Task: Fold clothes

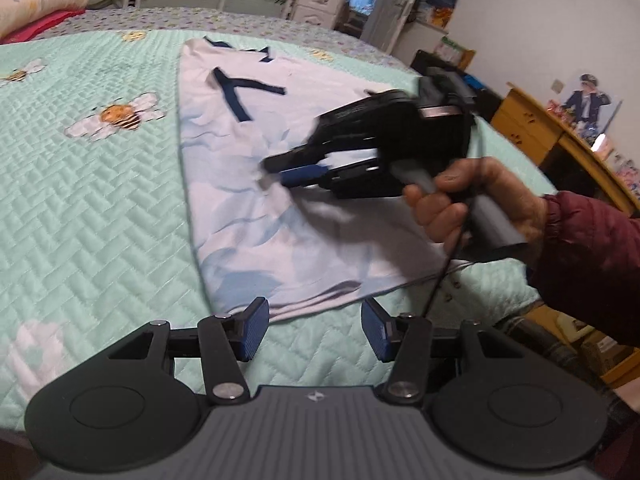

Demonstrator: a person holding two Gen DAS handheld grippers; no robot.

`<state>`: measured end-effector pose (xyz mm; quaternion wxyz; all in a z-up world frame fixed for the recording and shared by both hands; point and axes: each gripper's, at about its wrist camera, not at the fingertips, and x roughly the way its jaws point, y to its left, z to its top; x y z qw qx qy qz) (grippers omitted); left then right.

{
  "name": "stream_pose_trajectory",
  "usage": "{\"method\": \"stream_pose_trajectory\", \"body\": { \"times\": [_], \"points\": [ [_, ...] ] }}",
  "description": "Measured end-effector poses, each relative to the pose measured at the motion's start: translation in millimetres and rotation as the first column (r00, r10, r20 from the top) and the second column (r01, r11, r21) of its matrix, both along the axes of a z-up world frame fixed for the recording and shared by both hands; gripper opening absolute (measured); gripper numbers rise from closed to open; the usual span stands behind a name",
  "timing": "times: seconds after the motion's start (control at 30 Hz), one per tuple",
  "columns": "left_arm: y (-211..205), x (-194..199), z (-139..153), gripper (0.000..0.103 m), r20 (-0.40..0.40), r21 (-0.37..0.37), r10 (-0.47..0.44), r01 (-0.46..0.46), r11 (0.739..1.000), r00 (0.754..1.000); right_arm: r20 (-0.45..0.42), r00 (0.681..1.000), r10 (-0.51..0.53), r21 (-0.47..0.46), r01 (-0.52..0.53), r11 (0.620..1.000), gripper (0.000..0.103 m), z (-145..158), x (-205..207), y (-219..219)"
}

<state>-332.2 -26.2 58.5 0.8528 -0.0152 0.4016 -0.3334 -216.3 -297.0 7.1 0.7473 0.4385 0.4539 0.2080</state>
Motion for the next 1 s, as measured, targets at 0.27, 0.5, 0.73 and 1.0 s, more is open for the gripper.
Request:
{"method": "stream_pose_trajectory", "body": {
  "times": [0.27,0.5,0.73,1.0],
  "points": [
    [17,-6,2,0.053,0.011,-0.008,0.078,-0.078,0.997,0.997,-0.021,0.999,0.034,-0.014,-0.035,0.999,0.029,5,-59,-2],
    [-1,10,12,0.054,0.114,-0.018,0.130,-0.129,0.992,0.985,-0.019,0.997,0.078,-0.058,-0.079,0.995,0.019,3,-73,20],
    [-31,41,-9,0.053,0.126,0.085,0.093,-0.104,0.991,0.988,-0.011,0.999,0.041,-0.077,-0.041,0.996,0.000,1,-82,25],
    [-44,37,-25,0.054,0.120,0.202,0.015,-0.039,0.979,0.993,0.026,1.000,-0.002,-0.080,0.004,0.997,0.000,10,-96,11]
  ]
}}
